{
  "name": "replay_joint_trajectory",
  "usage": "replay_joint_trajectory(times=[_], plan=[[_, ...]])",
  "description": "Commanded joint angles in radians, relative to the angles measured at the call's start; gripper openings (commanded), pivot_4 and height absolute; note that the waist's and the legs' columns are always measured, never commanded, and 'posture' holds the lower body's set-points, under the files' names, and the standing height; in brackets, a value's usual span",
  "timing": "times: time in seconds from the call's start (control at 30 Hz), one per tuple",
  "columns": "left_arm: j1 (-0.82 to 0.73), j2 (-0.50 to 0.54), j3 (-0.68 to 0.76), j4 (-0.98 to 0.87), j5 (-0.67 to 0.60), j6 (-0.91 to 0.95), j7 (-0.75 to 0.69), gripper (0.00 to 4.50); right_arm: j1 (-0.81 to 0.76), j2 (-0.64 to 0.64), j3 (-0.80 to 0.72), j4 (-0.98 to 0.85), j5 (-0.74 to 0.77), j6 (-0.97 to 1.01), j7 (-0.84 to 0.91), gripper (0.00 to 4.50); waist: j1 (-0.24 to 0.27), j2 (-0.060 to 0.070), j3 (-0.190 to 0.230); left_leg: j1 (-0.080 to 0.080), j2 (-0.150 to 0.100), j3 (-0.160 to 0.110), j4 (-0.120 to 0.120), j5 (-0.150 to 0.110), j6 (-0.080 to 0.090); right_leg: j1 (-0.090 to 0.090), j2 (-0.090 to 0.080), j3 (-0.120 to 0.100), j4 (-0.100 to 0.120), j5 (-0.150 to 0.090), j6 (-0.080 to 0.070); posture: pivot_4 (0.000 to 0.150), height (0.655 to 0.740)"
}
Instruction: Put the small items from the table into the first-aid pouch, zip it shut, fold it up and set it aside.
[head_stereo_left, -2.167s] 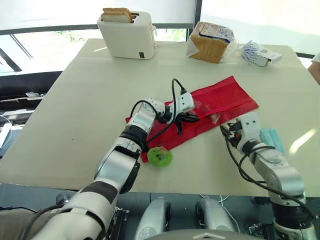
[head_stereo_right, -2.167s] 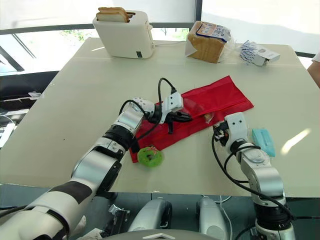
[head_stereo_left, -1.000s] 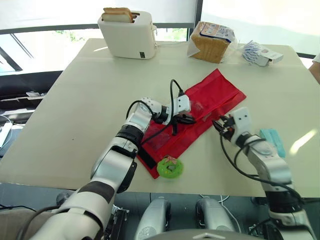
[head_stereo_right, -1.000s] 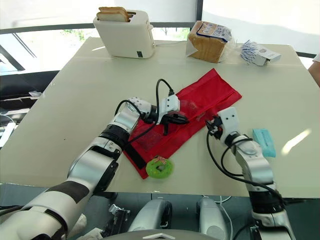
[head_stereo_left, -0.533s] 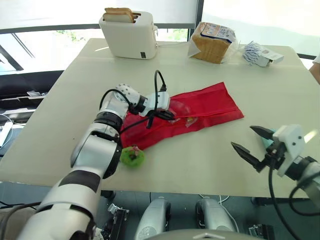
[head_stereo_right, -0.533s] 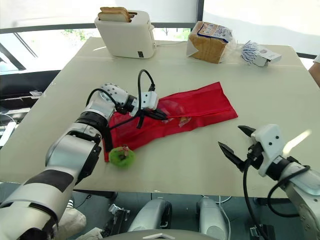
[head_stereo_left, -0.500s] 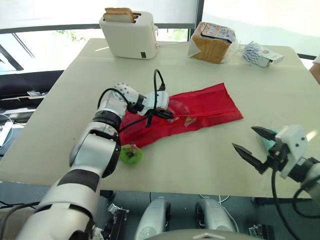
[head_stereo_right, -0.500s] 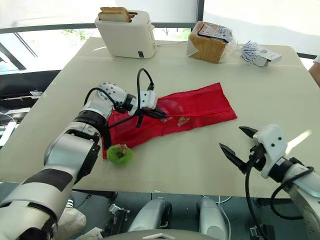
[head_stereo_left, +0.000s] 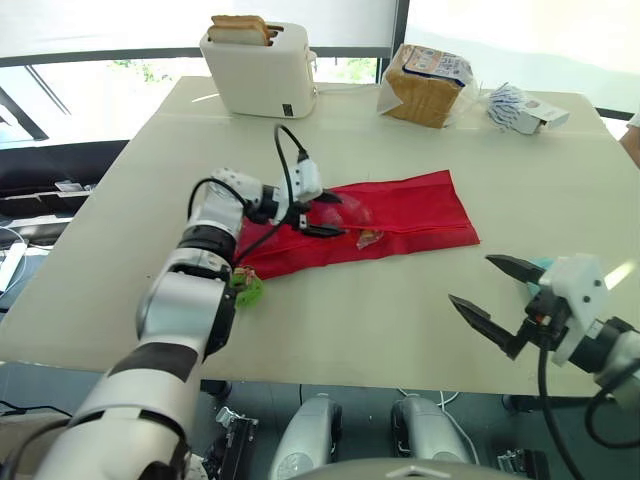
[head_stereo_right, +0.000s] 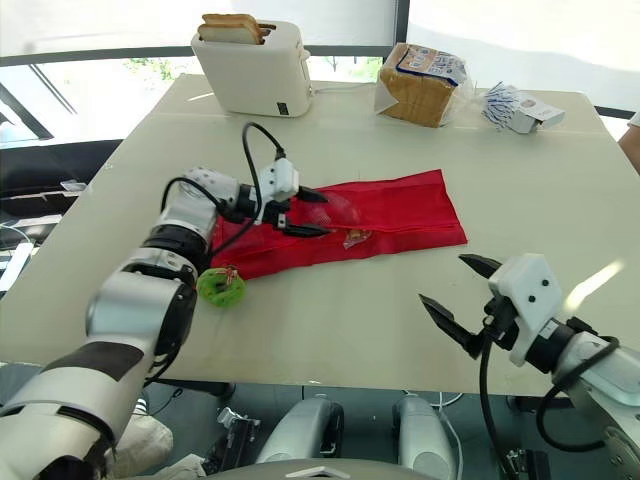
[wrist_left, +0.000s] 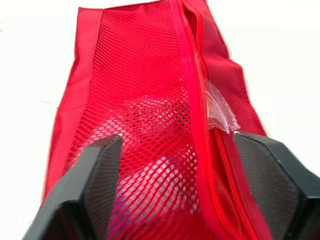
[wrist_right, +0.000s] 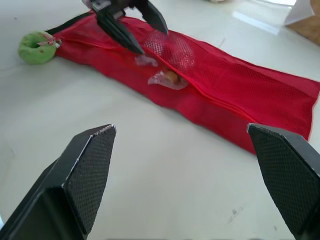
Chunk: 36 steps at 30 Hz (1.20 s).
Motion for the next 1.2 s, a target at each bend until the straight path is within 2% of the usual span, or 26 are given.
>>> replay_joint_trajectory(times=[0.03,0.27,0.43,0.67,0.8,0.9,0.97,1.0,1.03,1.1,1.2], plan=[[0.013,-0.002,-0.016,-0.090,0.027,0.010,0.075,3.57,-0.068,-0.009,0.070,0.016,-0.037,0.000,-0.030,4.50,-0.001,-0.002,0.001,0.000,0.000,0.000,0.000,0.000,0.000,0.000,0.000,0.000,0.000,0.000,0.000,0.150,0.7400],[0.029,0.009,-0.029,-0.134,0.046,0.045,0.152,3.57,-0.354,0.128,0.364,0.242,-0.152,0.082,-0.143,4.50,-0.006,-0.002,0.001,0.001,0.000,0.000,0.000,0.002,-0.004,0.000,0.001,0.001,0.001,0.000,0.000,0.150,0.7400],[0.043,0.029,-0.017,-0.167,0.023,0.072,0.157,3.57,-0.500,0.320,0.488,0.470,-0.217,0.081,-0.208,4.50,-0.005,-0.002,0.001,0.000,0.000,0.000,-0.001,0.003,-0.005,-0.001,0.000,0.001,0.000,0.000,0.000,0.150,0.7400],[0.088,0.055,-0.010,-0.246,-0.007,0.110,0.135,3.57,-0.614,0.482,0.521,0.701,-0.299,0.058,-0.260,4.50,-0.006,-0.002,0.001,0.000,-0.001,0.000,-0.001,0.003,-0.005,-0.003,0.000,0.001,0.001,0.000,0.000,0.150,0.7400],[0.105,0.055,-0.010,-0.283,-0.020,0.133,0.129,3.57,-0.631,0.531,0.501,0.752,-0.313,0.071,-0.276,4.50,-0.006,-0.002,0.001,0.000,-0.001,0.000,-0.001,0.003,-0.005,-0.003,0.000,0.001,0.001,0.000,0.000,0.150,0.7400],[0.114,0.054,-0.017,-0.299,-0.026,0.143,0.119,2.71,-0.642,0.559,0.493,0.787,-0.323,0.080,-0.289,4.50,-0.008,-0.002,0.000,0.000,-0.001,0.000,-0.001,0.003,-0.005,-0.003,0.000,0.001,0.001,0.000,0.000,0.150,0.7400],[0.120,0.051,-0.025,-0.306,-0.025,0.140,0.112,1.73,-0.662,0.584,0.486,0.833,-0.345,0.067,-0.315,3.93,-0.009,-0.002,0.000,0.000,-0.001,0.000,-0.001,0.003,-0.006,-0.004,0.000,0.001,0.002,0.000,0.000,0.150,0.7400],[0.121,0.049,-0.027,-0.309,-0.025,0.140,0.112,1.61,-0.668,0.591,0.483,0.847,-0.352,0.063,-0.321,3.83,-0.009,-0.002,0.000,0.000,-0.001,0.000,-0.001,0.003,-0.006,-0.004,0.000,0.001,0.002,0.000,0.000,0.150,0.7400],[0.123,0.046,-0.028,-0.312,-0.027,0.144,0.110,0.96,-0.675,0.599,0.479,0.862,-0.361,0.056,-0.330,3.21,-0.009,-0.002,0.000,0.000,-0.001,0.000,-0.001,0.003,-0.006,-0.004,0.000,0.001,0.002,0.000,0.000,0.150,0.7400],[0.126,0.041,-0.030,-0.317,-0.029,0.145,0.106,0.17,-0.695,0.623,0.467,0.903,-0.382,0.036,-0.356,2.40,-0.010,-0.002,0.000,0.000,-0.001,0.000,-0.001,0.003,-0.006,-0.004,0.000,0.001,0.002,0.000,0.000,0.150,0.7400],[0.128,0.036,-0.032,-0.321,-0.029,0.143,0.100,0.00,-0.711,0.649,0.453,0.946,-0.412,0.002,-0.389,1.26,-0.009,-0.002,0.000,0.000,-0.001,0.001,-0.001,0.003,-0.006,-0.004,0.000,0.002,0.002,0.000,0.000,0.150,0.7400]])
